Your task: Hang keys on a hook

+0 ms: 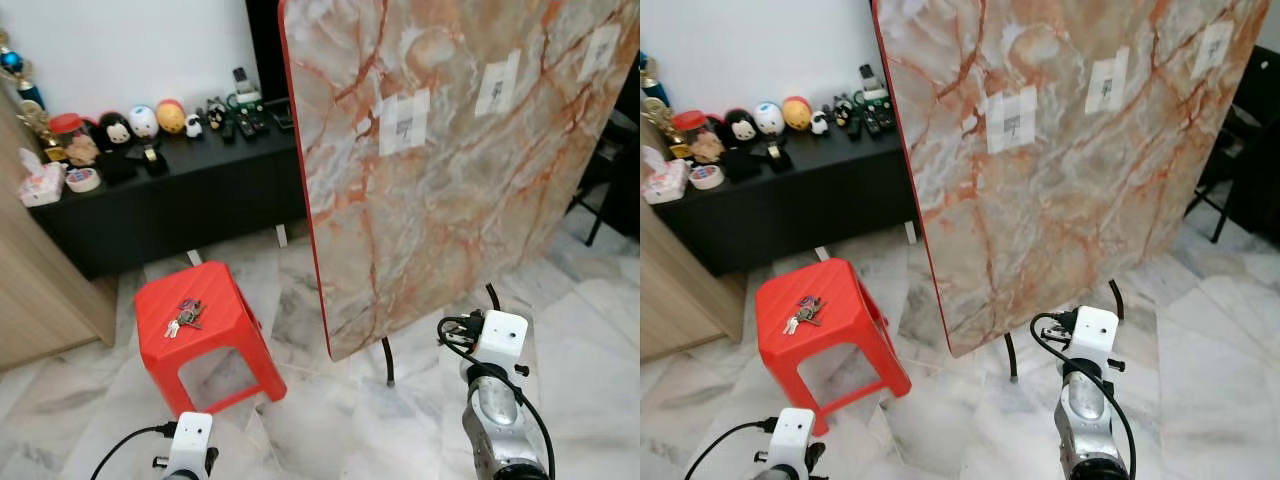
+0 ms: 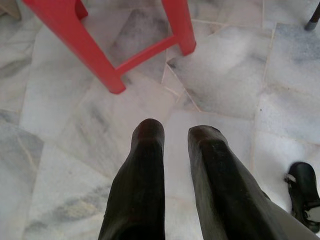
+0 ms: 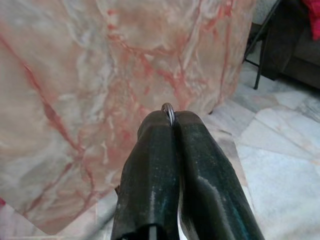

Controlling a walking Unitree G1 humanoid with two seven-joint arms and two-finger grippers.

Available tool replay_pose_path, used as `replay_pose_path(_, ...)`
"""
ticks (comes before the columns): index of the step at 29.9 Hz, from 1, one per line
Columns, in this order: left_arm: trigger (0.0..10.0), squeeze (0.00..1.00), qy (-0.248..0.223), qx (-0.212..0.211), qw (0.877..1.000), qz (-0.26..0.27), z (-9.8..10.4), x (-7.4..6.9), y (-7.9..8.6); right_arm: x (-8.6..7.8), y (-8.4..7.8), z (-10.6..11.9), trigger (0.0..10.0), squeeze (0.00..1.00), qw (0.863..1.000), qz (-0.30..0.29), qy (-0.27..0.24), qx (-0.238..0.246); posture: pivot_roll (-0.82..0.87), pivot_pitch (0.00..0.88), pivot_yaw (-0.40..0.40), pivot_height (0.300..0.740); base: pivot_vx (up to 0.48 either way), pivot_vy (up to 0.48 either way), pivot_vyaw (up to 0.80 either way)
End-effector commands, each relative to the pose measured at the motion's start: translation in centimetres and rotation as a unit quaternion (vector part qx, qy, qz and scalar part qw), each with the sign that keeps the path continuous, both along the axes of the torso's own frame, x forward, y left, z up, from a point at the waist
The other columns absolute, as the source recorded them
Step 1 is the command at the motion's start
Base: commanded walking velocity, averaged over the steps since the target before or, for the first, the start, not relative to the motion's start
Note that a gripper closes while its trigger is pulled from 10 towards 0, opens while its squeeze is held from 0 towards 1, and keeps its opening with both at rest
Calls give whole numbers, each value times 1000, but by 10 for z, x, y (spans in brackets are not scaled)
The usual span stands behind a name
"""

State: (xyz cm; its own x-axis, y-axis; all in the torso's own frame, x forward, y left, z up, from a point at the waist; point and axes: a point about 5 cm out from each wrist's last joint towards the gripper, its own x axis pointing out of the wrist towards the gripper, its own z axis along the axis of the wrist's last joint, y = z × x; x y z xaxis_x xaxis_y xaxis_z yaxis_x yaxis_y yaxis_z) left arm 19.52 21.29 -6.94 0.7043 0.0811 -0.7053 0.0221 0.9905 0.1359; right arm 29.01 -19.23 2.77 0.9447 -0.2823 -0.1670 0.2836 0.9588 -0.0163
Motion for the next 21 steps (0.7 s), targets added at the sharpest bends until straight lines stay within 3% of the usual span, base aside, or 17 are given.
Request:
replay_pose_path(1, 10000, 0, 8, 5, 1000, 6, -1, -3, 6, 5, 9, 7, 10000, 0, 1000, 20, -17, 5, -80, 0, 34, 740, 0, 0, 0)
replay_pose_path(7, 10000, 0, 11, 2, 1000, 13, -2, -5, 7, 7, 16, 24, 10000, 0, 995, 60, -63, -46, -75, 0, 34, 740, 0, 0, 0)
replay_pose_path(10, 10000, 0, 10, 2, 1000, 16, -2, -6, 8, 5, 4, 39, 10000, 0, 992, -1, -94, -85, -65, 0, 36, 740, 0, 0, 0)
replay_pose_path(13, 10000, 0, 11, 4, 1000, 18, -2, -7, 11, 2, -2, 44, 10000, 0, 990, -36, -100, -90, -71, 0, 38, 740, 0, 0, 0)
replay_pose_path(21, 10000, 0, 10, -2, 1000, 21, -1, -5, 11, 1, -1, 49, 10000, 0, 988, -36, -100, -112, -80, 0, 39, 740, 30, 0, 0)
